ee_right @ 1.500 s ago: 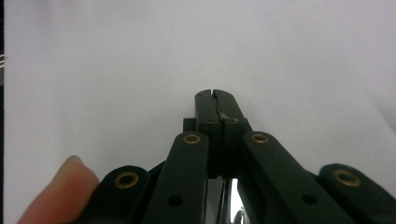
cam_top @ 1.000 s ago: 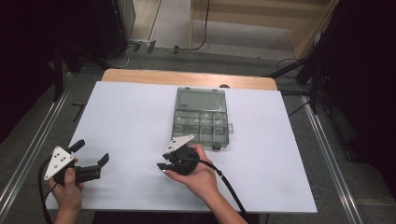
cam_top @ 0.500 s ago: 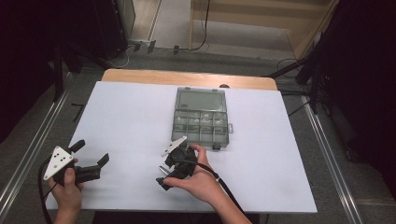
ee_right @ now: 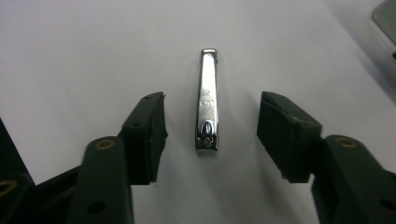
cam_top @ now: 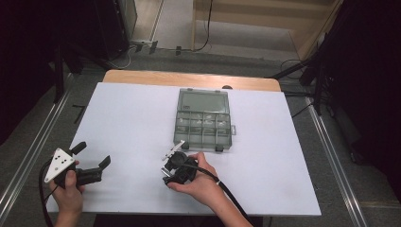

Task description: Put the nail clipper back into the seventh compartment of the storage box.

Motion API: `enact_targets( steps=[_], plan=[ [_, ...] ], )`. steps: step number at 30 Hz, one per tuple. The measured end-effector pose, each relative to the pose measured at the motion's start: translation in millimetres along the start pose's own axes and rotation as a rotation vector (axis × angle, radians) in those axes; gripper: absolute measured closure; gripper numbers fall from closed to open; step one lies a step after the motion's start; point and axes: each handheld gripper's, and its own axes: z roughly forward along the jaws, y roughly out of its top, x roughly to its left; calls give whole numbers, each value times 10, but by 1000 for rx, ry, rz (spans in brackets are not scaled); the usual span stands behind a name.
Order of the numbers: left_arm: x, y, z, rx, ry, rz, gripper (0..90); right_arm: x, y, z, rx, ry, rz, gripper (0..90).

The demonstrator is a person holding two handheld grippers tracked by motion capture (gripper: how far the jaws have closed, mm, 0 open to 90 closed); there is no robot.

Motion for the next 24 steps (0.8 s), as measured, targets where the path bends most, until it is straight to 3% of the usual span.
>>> enact_targets(
  steps=[1, 5, 14, 17, 24],
  plan=[
    [1, 0, -2, 0, -2, 1, 0, 4, -3, -9, -6, 7, 7, 529],
    [-1, -1, 0, -1, -1, 2, 0, 32, -18, -2, -19, 16, 25, 598],
    [-8, -2, 2, 2, -2, 7, 0, 95, -112, 45, -70, -45, 31, 684],
    [-11, -2, 4, 4, -2, 9, 0, 131, -154, 55, -98, -84, 15, 780],
    [-13, -3, 4, 4, -1, 12, 0, 78, -208, 55, -137, -46, 20, 813]
  ],
)
